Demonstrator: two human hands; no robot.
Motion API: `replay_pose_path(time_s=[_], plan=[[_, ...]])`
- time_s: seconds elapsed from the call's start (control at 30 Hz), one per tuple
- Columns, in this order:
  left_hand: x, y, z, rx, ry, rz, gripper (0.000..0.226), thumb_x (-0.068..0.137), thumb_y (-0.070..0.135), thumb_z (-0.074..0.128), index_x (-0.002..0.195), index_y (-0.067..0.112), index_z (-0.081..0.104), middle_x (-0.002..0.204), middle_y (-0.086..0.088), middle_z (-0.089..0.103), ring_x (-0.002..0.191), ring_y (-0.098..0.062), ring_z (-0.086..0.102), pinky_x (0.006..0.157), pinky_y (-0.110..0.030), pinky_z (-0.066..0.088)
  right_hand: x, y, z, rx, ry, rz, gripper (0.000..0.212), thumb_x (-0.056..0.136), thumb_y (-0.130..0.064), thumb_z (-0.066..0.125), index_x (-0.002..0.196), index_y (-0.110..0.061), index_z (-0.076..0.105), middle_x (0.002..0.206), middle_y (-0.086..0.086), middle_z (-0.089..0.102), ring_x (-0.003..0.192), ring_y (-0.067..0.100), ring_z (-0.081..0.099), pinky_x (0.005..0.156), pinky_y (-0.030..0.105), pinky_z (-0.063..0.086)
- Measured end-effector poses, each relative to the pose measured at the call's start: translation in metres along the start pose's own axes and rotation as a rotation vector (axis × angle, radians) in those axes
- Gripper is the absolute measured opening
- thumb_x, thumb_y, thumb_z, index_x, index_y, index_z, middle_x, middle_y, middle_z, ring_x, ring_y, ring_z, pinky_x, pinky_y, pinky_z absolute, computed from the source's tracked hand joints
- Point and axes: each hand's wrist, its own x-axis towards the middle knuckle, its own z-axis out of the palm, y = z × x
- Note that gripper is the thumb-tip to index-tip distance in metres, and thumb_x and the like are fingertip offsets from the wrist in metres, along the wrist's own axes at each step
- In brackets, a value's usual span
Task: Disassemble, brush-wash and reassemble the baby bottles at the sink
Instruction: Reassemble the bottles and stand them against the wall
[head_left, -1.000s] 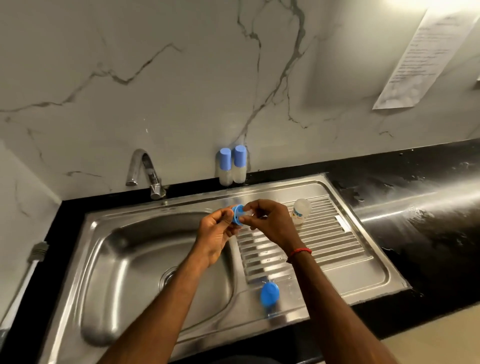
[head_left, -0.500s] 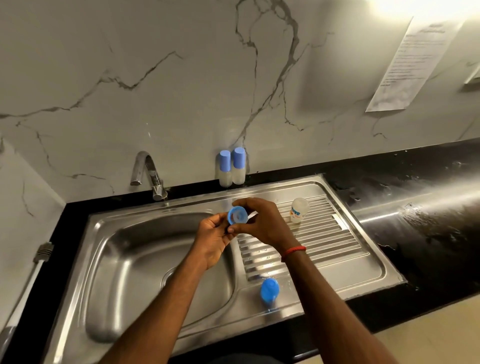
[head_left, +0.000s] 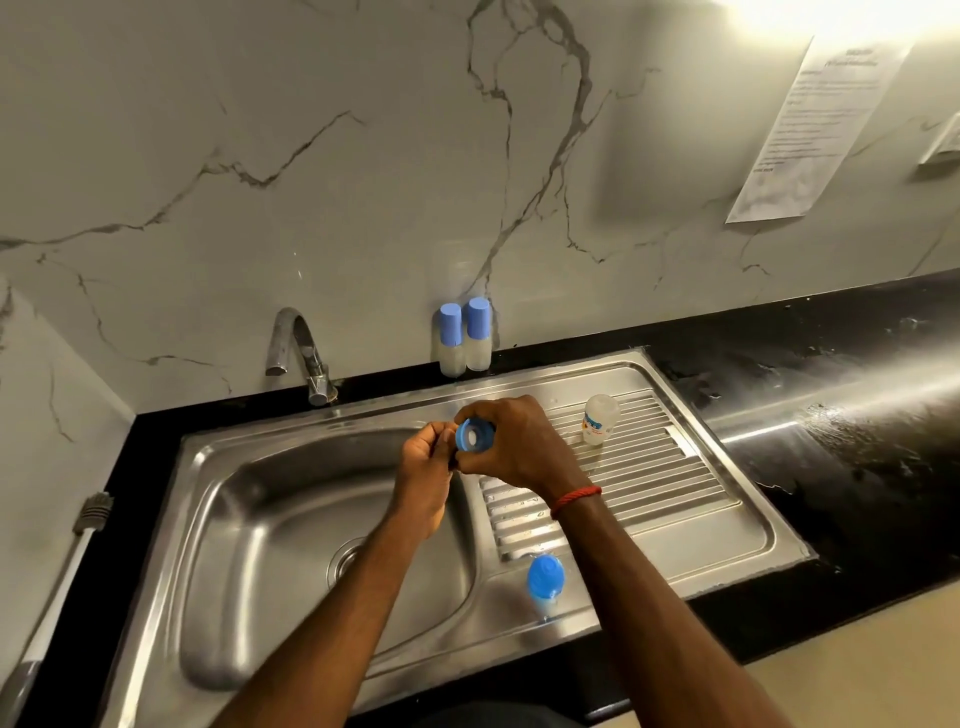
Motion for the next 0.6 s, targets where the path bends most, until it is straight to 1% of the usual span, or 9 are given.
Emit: replay_pose_path(time_s=[0.07, 0.13, 0.2, 0.3, 0.37, 0.43, 0.5, 0.6], plan=[[0.001, -0.001, -0.001, -0.013, 0.024, -0.015, 0.017, 0.103, 0.012, 0.052, 0.094, 0.012, 0.066, 0.082, -0.004, 0.071, 0.081, -0.020, 0.063, 0.072, -0.031, 0.054, 0.000, -0.002, 0.001, -0.016, 0.002, 0.005, 0.049, 0.072, -0.038, 0.087, 0.110, -0.013, 0.071, 0.098, 0.004, 0.074, 0.080, 0.006, 0.061, 0.078, 0.020, 0.056], [0.002, -0.005, -0.003, -0.019, 0.039, -0.038, 0.016, 0.103, 0.013, 0.053, 0.094, 0.012, 0.066, 0.083, -0.005, 0.071, 0.084, -0.024, 0.063, 0.076, -0.035, 0.054, 0.000, -0.003, 0.003, -0.027, -0.004, 0.005, 0.050, 0.072, -0.039, 0.086, 0.111, -0.012, 0.071, 0.098, 0.004, 0.074, 0.079, 0.005, 0.059, 0.077, 0.016, 0.053], [0.002, -0.007, -0.006, -0.024, 0.041, -0.060, 0.015, 0.103, 0.012, 0.053, 0.095, 0.012, 0.066, 0.083, -0.005, 0.072, 0.087, -0.025, 0.064, 0.078, -0.036, 0.055, -0.001, -0.003, 0.004, -0.034, -0.013, 0.011, 0.051, 0.073, -0.040, 0.086, 0.111, -0.011, 0.071, 0.099, 0.004, 0.074, 0.079, 0.004, 0.057, 0.076, 0.014, 0.050], [0.002, -0.007, -0.006, -0.036, 0.035, -0.088, 0.013, 0.102, 0.011, 0.054, 0.097, 0.010, 0.066, 0.087, -0.007, 0.073, 0.090, -0.027, 0.065, 0.078, -0.035, 0.056, 0.000, -0.003, 0.006, -0.033, -0.014, 0.008, 0.050, 0.072, -0.039, 0.086, 0.110, -0.011, 0.071, 0.097, 0.004, 0.074, 0.079, 0.006, 0.059, 0.077, 0.018, 0.054], [0.001, -0.003, -0.003, -0.079, 0.016, -0.132, 0.013, 0.102, 0.009, 0.053, 0.099, 0.010, 0.066, 0.091, -0.009, 0.073, 0.089, -0.024, 0.067, 0.078, -0.033, 0.056, -0.001, -0.002, 0.008, -0.006, 0.005, 0.035, 0.052, 0.072, -0.037, 0.087, 0.114, -0.011, 0.069, 0.100, 0.004, 0.073, 0.084, 0.010, 0.065, 0.079, 0.021, 0.057], [-0.001, 0.001, -0.001, -0.142, -0.011, -0.206, 0.015, 0.102, 0.010, 0.050, 0.102, 0.010, 0.065, 0.094, -0.010, 0.071, 0.083, -0.018, 0.065, 0.074, -0.029, 0.053, -0.002, 0.000, 0.009, 0.041, 0.050, 0.073, 0.057, 0.071, -0.035, 0.088, 0.119, -0.012, 0.066, 0.105, 0.005, 0.072, 0.090, 0.014, 0.068, 0.080, 0.021, 0.057], [-0.002, 0.002, -0.003, -0.219, -0.027, -0.264, 0.016, 0.103, 0.011, 0.049, 0.107, 0.010, 0.065, 0.097, -0.011, 0.070, 0.079, -0.016, 0.063, 0.069, -0.027, 0.051, -0.003, 0.002, 0.012, 0.090, 0.090, 0.076, 0.058, 0.072, -0.033, 0.088, 0.119, -0.011, 0.064, 0.105, 0.005, 0.072, 0.091, 0.013, 0.068, 0.080, 0.020, 0.057], [-0.002, 0.000, -0.008, -0.340, -0.022, -0.300, 0.021, 0.104, 0.011, 0.048, 0.118, 0.010, 0.063, 0.103, -0.011, 0.072, 0.084, -0.016, 0.067, 0.069, -0.026, 0.052, -0.005, 0.002, 0.016, 0.209, 0.127, 0.091, 0.056, 0.072, -0.033, 0.089, 0.118, -0.014, 0.063, 0.105, -0.001, 0.070, 0.090, 0.009, 0.067, 0.077, 0.020, 0.058]])
